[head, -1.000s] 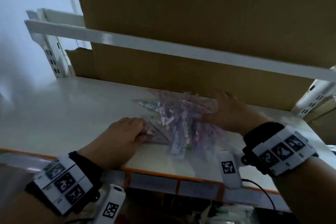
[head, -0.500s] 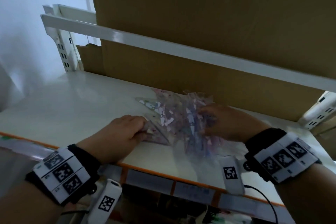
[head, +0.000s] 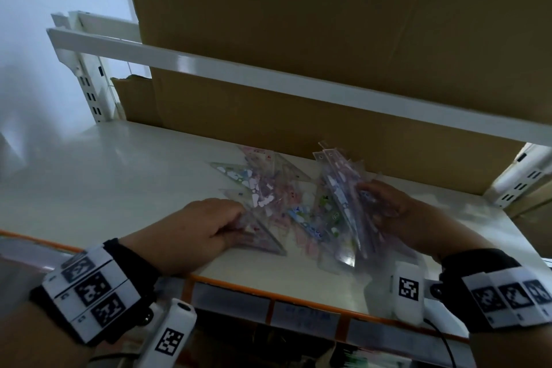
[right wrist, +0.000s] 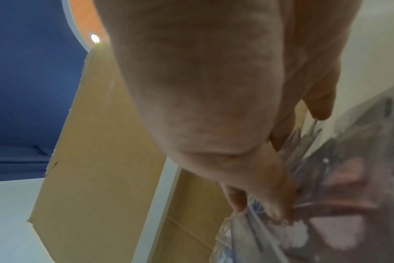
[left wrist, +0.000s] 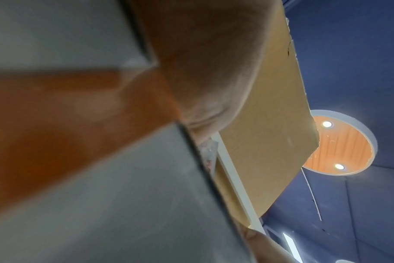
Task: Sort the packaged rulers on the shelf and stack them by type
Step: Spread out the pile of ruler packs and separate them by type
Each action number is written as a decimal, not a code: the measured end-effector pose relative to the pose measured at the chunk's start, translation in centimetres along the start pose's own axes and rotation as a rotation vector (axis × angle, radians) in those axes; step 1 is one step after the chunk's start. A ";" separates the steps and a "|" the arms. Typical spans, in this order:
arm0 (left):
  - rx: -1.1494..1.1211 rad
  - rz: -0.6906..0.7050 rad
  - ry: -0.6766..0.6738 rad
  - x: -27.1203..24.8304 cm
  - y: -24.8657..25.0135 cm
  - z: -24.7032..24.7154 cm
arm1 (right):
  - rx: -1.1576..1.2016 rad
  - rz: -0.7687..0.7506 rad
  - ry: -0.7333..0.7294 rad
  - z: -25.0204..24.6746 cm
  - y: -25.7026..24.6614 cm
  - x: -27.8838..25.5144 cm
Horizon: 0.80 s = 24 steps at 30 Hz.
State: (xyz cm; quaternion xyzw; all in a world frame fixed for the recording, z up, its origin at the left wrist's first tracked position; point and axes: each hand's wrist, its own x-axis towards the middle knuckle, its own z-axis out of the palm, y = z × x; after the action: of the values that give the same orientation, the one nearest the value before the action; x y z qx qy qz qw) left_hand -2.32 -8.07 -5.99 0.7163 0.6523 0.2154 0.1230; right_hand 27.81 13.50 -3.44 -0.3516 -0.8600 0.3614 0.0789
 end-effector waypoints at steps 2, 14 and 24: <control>0.000 0.014 -0.024 0.4 0.4 0.2 | -0.041 -0.006 0.008 -0.2 0.2 -0.1; 0.002 -0.031 0.014 0.8 0.3 0.7 | -0.732 -0.088 0.043 1.5 -10.2 0.7; 0.025 -0.058 -0.030 0.9 0.0 0.7 | -1.163 -0.089 -0.382 4.4 -12.1 5.4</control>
State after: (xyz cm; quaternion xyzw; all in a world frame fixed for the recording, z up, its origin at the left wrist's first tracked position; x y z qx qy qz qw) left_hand -1.94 -7.07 -6.47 0.7016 0.6736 0.1926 0.1299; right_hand 15.44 8.64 0.86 -0.2300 -0.9290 -0.1140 -0.2666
